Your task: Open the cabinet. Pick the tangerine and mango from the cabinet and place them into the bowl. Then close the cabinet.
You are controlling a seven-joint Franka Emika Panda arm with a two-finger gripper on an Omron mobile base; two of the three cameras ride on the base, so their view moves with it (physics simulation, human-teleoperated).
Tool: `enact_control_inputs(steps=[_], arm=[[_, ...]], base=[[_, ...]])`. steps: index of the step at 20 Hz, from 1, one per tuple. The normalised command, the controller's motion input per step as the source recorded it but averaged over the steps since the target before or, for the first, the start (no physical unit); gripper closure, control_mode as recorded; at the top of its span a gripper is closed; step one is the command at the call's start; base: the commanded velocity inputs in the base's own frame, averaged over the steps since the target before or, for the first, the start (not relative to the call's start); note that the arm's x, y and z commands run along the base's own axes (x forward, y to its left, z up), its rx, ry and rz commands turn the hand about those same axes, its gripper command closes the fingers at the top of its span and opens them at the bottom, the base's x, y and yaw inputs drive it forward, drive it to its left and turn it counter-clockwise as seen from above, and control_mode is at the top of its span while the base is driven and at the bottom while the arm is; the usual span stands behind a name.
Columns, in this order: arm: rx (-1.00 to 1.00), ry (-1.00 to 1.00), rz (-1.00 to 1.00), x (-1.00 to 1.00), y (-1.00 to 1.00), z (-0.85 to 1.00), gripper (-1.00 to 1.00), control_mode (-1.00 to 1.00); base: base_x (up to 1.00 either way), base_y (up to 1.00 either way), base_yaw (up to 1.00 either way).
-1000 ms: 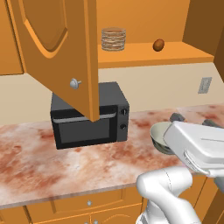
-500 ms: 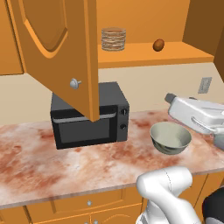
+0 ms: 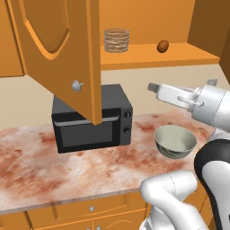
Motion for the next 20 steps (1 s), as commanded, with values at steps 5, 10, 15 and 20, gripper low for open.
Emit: enact_control_inputs(steps=[5,10,15,20], arm=[[-0.05,0.0,0.27,0.84,0.7,-0.25,-1.0,-1.0],[-0.12,0.0,0.18,0.42,1.0,-0.08,-1.0,-1.0],[-0.16,0.0,0.11,0.01,1.0,0.0,-1.0,-1.0],[-0.1,0.0,0.04,0.0,0.79,0.0,-1.0,-1.0]], base=[[0.0,0.0,0.0],[0.0,0.0,0.0],[0.0,0.0,0.0],[0.0,0.0,0.0]])
